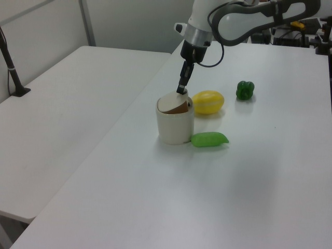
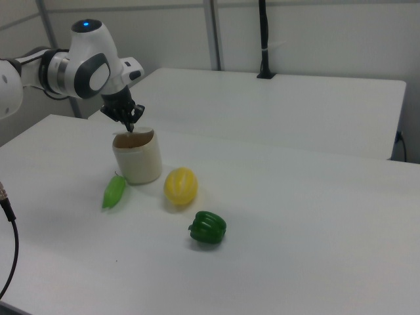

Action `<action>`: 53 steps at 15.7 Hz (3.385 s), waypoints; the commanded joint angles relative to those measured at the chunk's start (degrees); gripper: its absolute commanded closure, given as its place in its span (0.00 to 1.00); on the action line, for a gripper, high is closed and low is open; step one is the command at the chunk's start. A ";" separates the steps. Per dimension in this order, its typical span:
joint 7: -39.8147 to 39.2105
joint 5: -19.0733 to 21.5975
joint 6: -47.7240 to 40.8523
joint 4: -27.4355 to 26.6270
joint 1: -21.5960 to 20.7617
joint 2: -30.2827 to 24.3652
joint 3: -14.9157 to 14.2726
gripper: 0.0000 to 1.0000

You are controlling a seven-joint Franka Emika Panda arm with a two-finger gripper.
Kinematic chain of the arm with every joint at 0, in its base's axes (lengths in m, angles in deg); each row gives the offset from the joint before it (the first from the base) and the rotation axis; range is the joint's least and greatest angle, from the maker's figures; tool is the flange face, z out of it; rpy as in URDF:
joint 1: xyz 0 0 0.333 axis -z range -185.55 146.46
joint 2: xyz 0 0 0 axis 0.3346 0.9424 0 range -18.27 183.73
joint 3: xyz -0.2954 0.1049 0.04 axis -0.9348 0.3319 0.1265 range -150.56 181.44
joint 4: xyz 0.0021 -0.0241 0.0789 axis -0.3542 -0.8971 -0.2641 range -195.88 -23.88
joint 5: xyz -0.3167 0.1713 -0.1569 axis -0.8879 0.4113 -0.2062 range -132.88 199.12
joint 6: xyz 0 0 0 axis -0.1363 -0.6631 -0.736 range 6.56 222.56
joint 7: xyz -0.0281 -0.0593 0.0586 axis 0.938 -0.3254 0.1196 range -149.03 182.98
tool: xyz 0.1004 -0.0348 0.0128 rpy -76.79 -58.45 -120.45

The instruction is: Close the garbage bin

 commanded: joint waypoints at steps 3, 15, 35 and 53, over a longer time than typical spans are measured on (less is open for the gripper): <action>-1.41 -0.34 -1.58 -2.56 0.08 -0.78 -0.23 1.00; -1.23 -0.25 -2.11 -2.12 0.35 1.33 -0.23 1.00; -0.79 -1.30 -30.83 -1.15 18.80 -14.93 -0.66 0.00; 14.58 -10.10 -37.79 -2.11 20.65 -19.68 -0.14 0.00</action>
